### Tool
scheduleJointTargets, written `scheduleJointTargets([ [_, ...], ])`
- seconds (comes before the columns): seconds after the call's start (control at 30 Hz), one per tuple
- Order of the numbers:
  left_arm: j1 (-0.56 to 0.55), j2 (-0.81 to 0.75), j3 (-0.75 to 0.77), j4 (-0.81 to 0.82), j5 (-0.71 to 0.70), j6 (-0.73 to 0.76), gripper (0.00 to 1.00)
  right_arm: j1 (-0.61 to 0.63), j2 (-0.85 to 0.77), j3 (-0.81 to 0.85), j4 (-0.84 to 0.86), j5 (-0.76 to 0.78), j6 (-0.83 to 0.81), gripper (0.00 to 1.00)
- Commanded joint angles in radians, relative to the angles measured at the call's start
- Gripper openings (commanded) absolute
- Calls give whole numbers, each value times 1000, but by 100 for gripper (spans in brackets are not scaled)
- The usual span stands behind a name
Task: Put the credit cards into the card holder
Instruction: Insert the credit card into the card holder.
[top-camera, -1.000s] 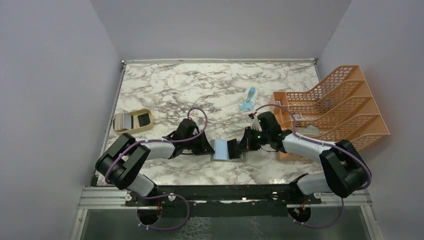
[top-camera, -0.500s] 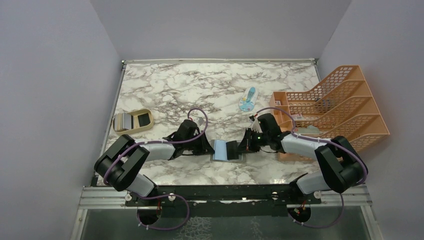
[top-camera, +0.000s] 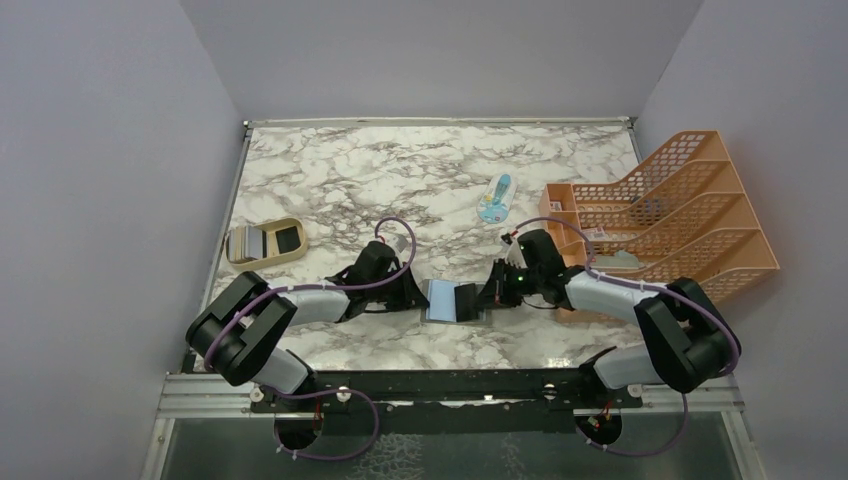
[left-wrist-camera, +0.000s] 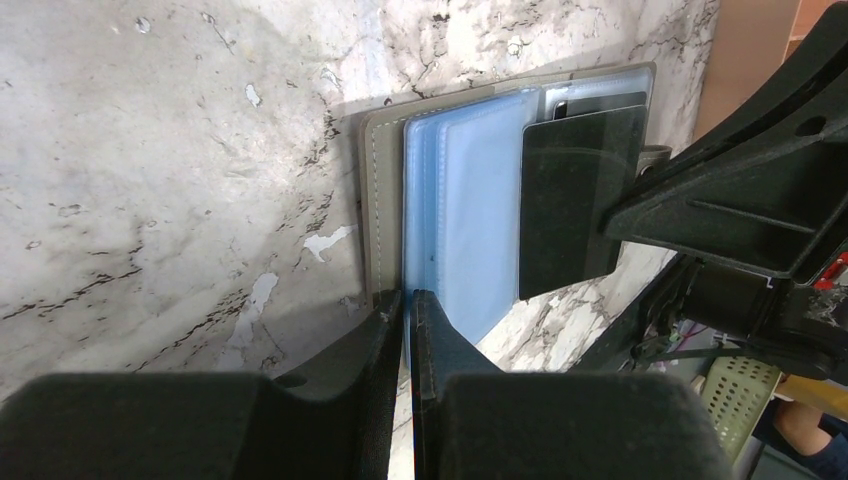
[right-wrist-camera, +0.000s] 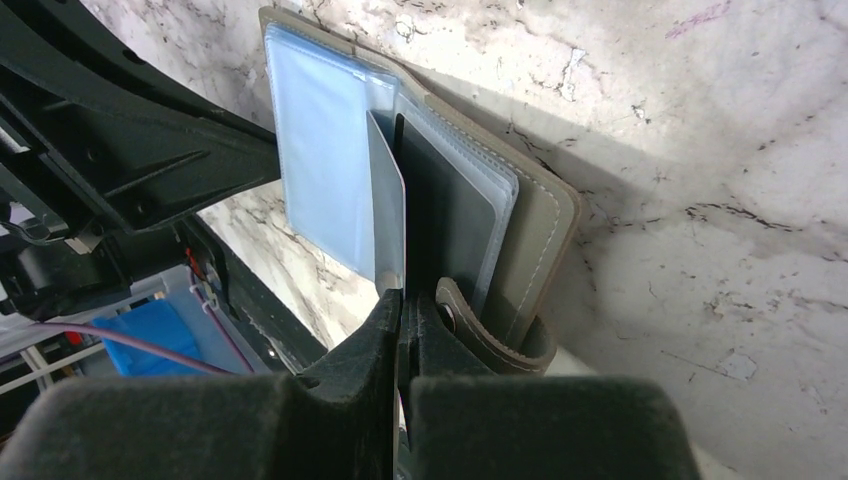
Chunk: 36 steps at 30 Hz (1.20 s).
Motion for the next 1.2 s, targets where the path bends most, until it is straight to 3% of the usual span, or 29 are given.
scheduleJointTargets([
  [0.0, -11, 4, -35, -80, -47, 24, 12, -4, -24, -19, -29, 25, -6, 1],
  [1.17, -77, 11, -37, -58, -75, -29, 12, -4, 69, -12, 119, 1, 55, 1],
])
